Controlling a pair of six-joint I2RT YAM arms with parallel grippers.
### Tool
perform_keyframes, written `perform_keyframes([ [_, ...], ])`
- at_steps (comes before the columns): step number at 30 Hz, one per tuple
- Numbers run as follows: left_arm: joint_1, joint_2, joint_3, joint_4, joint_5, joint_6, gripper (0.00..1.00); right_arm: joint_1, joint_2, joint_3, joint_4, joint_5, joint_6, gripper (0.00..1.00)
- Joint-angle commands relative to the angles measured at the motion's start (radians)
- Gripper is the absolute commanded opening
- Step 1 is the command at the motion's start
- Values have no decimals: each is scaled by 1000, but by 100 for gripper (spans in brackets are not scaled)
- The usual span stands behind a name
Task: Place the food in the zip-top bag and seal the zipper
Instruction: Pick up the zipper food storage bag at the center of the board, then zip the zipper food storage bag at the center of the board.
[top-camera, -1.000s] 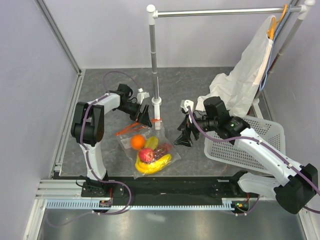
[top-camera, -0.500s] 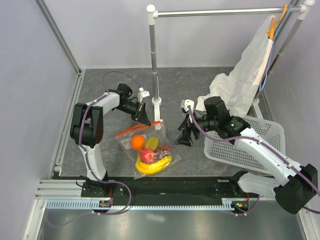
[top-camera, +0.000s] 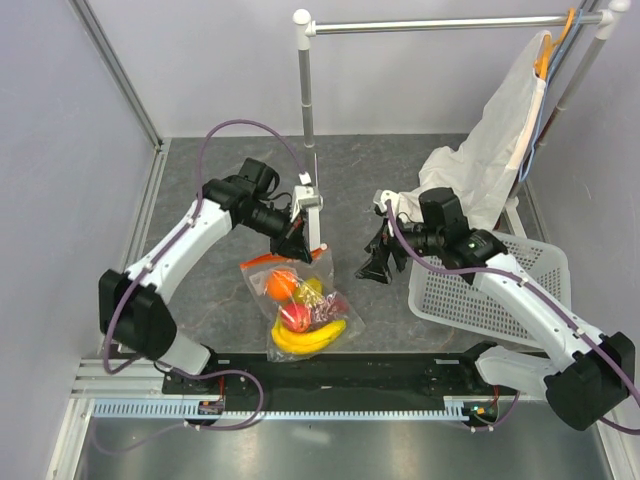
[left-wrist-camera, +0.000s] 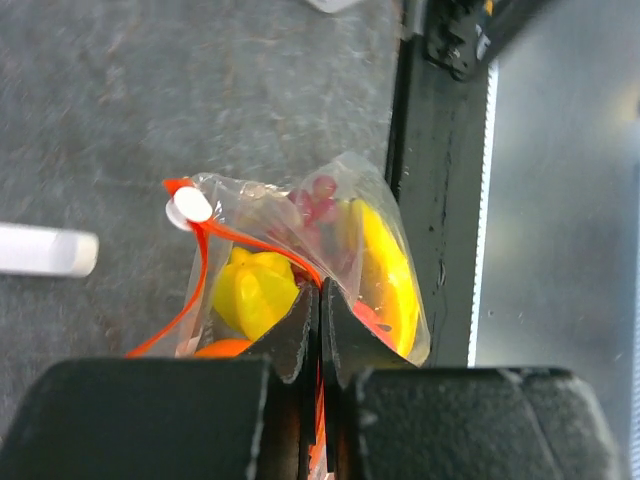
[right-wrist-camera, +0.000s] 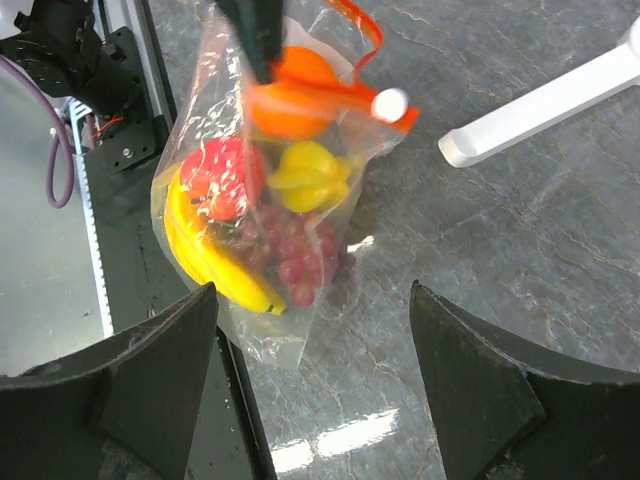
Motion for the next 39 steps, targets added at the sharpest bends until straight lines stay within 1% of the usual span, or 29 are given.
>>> perform_keyframes([
  [1,-113,-154,-11,-56,-84,103,2,-4,20,3,14,-74,-2,83],
  [2,-155,-174,-19,-53,-102,100,2,-4,24,2,22,-85,-1,82],
  [4,-190,-232,-52,-50,-139,91,2,-4,23,-17,44,-123,30,76],
  [5,-215,-250,-80,-34,-150,78,2,-4,18,-29,89,-140,47,70],
  [8,-244,-300,-118,-4,-159,48,2,1,-6,-95,212,-197,130,63],
  [9,-252,-311,-125,1,-163,35,2,-1,-14,-122,236,-205,136,63],
  [10,-259,-319,-131,7,-168,28,2,6,-22,-135,277,-210,182,64],
  [12,-273,-334,-138,15,-171,14,2,15,-42,-159,299,-213,200,75],
  [14,-285,-351,-148,27,-168,5,2,38,-57,-178,333,-193,222,81],
  [17,-304,-363,-155,49,-179,-9,2,78,-54,-214,413,-165,265,81],
  [20,-311,-366,-154,59,-188,-20,2,116,-22,-218,436,-151,276,81],
  [25,-311,-385,-155,85,-188,-40,2,188,26,-233,534,-104,285,80],
  [27,-311,-389,-160,87,-190,-41,2,202,39,-239,563,-98,300,69],
  [28,-313,-398,-163,87,-193,-40,2,202,52,-236,581,-93,305,62],
  [29,-313,-403,-169,89,-199,-40,2,203,59,-233,586,-89,306,48],
  [31,-313,-429,-178,95,-203,-34,2,205,69,-225,600,-79,305,36],
  [32,-313,-438,-190,102,-214,-35,2,205,70,-224,601,-75,300,21],
  [34,-313,-454,-198,104,-229,-31,2,205,72,-211,606,-69,291,6],
  [35,-311,-466,-204,104,-251,-31,2,205,70,-207,606,-62,286,0],
  [37,-311,-481,-207,102,-281,-34,2,205,61,-187,600,-52,273,0],
  [39,-310,-495,-200,105,-387,-50,2,205,53,-155,595,-52,231,0],
])
